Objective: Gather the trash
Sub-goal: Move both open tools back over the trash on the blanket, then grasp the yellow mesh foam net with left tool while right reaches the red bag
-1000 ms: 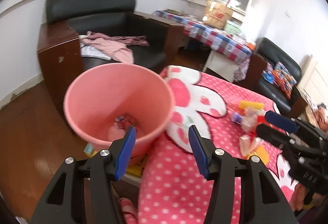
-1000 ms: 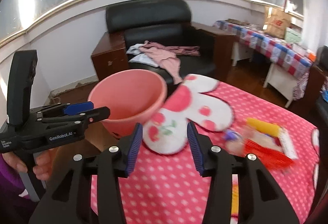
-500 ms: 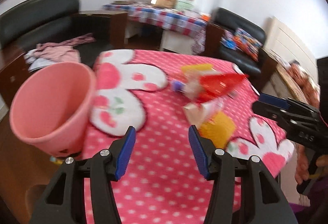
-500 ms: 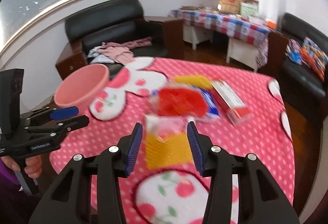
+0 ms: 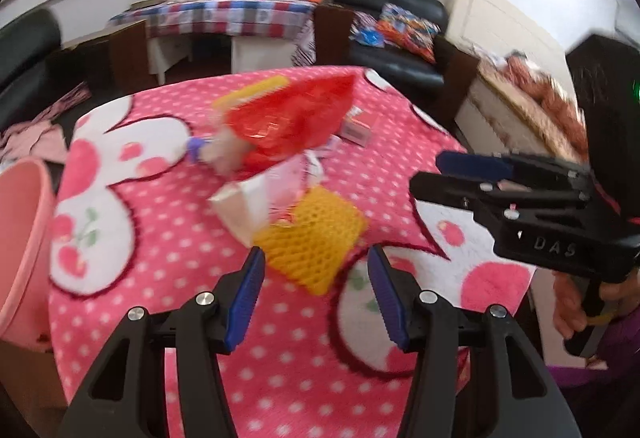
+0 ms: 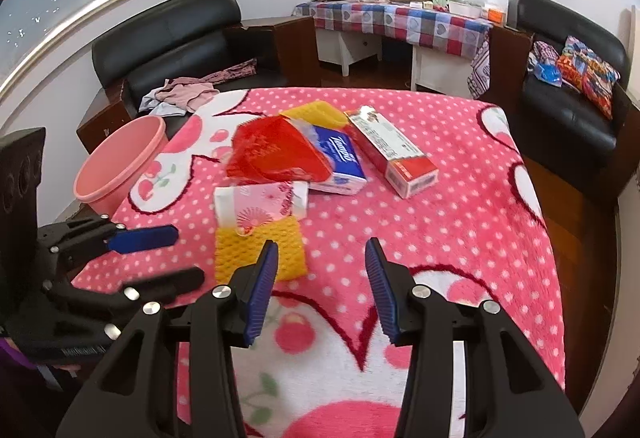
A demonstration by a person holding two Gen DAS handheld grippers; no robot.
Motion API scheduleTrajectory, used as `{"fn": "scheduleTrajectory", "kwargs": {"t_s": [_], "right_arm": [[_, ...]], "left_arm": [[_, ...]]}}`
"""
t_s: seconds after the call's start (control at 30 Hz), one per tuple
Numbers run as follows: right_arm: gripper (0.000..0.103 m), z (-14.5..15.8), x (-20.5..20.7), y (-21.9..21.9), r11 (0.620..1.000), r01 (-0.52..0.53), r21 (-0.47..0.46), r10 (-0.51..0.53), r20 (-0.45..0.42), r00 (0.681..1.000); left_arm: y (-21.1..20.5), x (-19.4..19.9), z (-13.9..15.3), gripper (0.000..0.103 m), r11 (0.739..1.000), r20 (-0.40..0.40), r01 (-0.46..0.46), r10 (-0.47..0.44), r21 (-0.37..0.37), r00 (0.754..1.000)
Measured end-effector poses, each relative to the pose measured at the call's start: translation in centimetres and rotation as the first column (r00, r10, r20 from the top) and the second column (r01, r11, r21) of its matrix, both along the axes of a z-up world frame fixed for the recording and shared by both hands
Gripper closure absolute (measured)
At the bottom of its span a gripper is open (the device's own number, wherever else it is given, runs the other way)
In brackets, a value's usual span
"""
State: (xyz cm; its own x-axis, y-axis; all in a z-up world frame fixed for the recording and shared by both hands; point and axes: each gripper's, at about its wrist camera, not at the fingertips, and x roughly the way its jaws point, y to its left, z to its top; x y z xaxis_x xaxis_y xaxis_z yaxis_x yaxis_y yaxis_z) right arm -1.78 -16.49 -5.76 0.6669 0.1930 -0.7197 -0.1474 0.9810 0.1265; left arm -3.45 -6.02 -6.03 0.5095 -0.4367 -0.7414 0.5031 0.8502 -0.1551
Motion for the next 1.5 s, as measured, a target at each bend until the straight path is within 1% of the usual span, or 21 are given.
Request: {"fn": "scheduleTrajectory", "kwargs": {"t_s": [0.07,0.13,0.23,0.3,0.33,0.4,0.43,0.47,0.5,0.63,0.83,0.93,1.13,1.27,1.4,1.43,1.5], "right_arm": [[0.057,-0.3,0.0,-0.7,1.0,0.014,0.005,-0.014,-0.005,1.0],[0.057,-0.4,0.0,-1.2,1.0,0.026,0.009,-0.026,-0.009,1.0],[0.057,-0.8,0.0,-2.0,0.999,0.041,0.015,-0.041,-0.017,0.999],[0.057,-0.9,0.1,-2.3,0.999,0.046,0.019,-0.046,-0.022,0.999],[0.057,-1.0,0.1,-2.4,0.999,0.048,0.022,-0.048,-0.023,0.999],[0.057,-1.1,0.3,-2.5,0.998,0.047,0.029,-0.046,-0.025,0.999],[0.057,-1.1,0.3,-2.4,0.998,0.045,0.033,-0.044,-0.026,0.999],[0.057,-1.0,0.4,-2.4,0.998,0.043,0.039,-0.042,-0.025,0.999],[0.057,-1.0,0.5,-2.3,0.998,0.037,0.05,-0.036,-0.023,0.999],[0.057,-0.5,1.1,-1.6,0.997,0.007,0.071,-0.007,-0.009,1.0],[0.057,1.3,2.2,0.0,0.993,-0.057,0.1,0.052,0.052,0.997],[0.057,2.3,3.0,0.7,0.988,-0.09,0.123,0.081,0.079,0.994],[0.057,3.0,4.6,2.2,0.988,-0.123,0.089,0.113,0.112,0.987],[0.057,3.0,5.5,2.7,0.987,-0.138,0.076,0.128,0.124,0.984],[0.057,2.8,6.0,3.2,0.984,-0.165,0.062,0.157,0.117,0.981],[0.058,2.7,5.9,3.4,0.984,-0.169,0.057,0.162,0.114,0.98],[0.071,2.6,5.7,3.7,0.984,-0.175,0.045,0.169,0.11,0.979]], "left_arm": [[-1.4,0.2,-0.8,0.05,0.999,-0.001,0.03,-0.03,0.038,1.0],[-2.8,0.4,-1.8,0.051,0.993,-0.003,0.051,-0.051,0.107,0.999],[-3.9,0.6,-3.1,0.058,0.982,-0.003,0.051,-0.051,0.182,0.999],[-4.2,0.8,-3.7,0.069,0.975,0.008,0.037,-0.04,0.22,0.999],[-4.3,0.8,-3.9,0.072,0.972,0.024,0.028,-0.035,0.235,0.999],[-3.9,0.8,-3.7,0.084,0.97,0.036,0.02,-0.03,0.242,0.999],[-3.7,0.8,-3.6,0.087,0.972,0.037,0.015,-0.025,0.235,0.999],[-3.5,0.8,-3.5,0.092,0.974,0.034,0.014,-0.022,0.224,0.999],[-3.1,0.7,-3.2,0.095,0.979,0.03,0.015,-0.022,0.205,0.999],[-1.8,0.0,-2.0,0.095,0.988,0.036,0.011,-0.017,0.155,0.999],[0.4,-1.2,-0.2,0.095,0.995,0.046,0.004,-0.009,0.096,0.999],[1.6,-1.8,0.8,0.095,0.999,0.053,-0.004,0.001,0.053,0.999],[4.1,-3.1,2.0,0.095,0.999,0.067,-0.045,0.044,0.013,0.997],[5.1,-3.5,2.2,0.095,0.997,0.059,-0.073,0.073,-0.005,0.996],[5.8,-3.6,2.2,0.095,0.996,0.051,-0.09,0.091,-0.019,0.995],[5.9,-3.7,2.2,0.095,0.995,0.05,-0.093,0.094,-0.023,0.994],[6.1,-3.8,2.2,0.095,0.995,0.051,-0.095,0.097,-0.026,0.994]]}}
